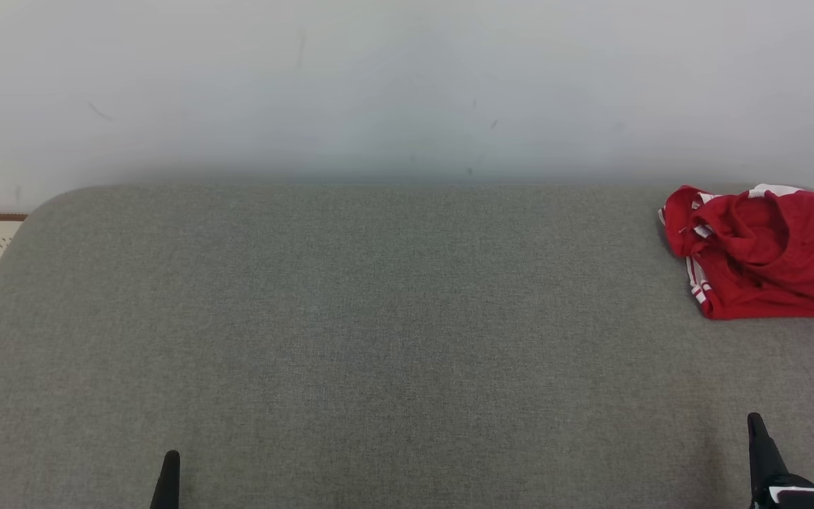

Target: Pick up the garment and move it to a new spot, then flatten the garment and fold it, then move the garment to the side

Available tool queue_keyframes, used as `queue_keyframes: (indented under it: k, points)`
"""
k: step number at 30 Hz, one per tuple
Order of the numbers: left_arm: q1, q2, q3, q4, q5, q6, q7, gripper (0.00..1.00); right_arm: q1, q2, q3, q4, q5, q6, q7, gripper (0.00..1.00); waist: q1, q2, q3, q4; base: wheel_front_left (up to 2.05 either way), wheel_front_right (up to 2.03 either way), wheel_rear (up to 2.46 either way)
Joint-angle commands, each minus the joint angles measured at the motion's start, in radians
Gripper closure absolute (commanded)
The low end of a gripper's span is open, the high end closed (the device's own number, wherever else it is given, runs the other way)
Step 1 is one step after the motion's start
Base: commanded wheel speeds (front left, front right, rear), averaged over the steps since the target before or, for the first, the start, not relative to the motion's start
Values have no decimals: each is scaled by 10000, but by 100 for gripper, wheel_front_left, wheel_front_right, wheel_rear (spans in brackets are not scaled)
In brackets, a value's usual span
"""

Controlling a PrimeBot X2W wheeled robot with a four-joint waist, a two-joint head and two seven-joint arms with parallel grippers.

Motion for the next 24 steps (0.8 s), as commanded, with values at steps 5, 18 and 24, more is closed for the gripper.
queue_keyframes:
  k: [5,18,24]
  points:
    - [-237,2,38,69,-615,-115,155,100,-124,12,-142,10,571,3,181,100,-1,-1,25,-1,0,0,0]
    - [-380,-6,47,260,-1666,-253,377,100,-210,62,-390,84,1610,4,510,100,-1,-1,89,-3,0,0,0]
    - [-403,-11,51,326,-2073,-279,451,100,-187,80,-479,113,1969,4,632,100,-1,-1,114,-4,0,0,0]
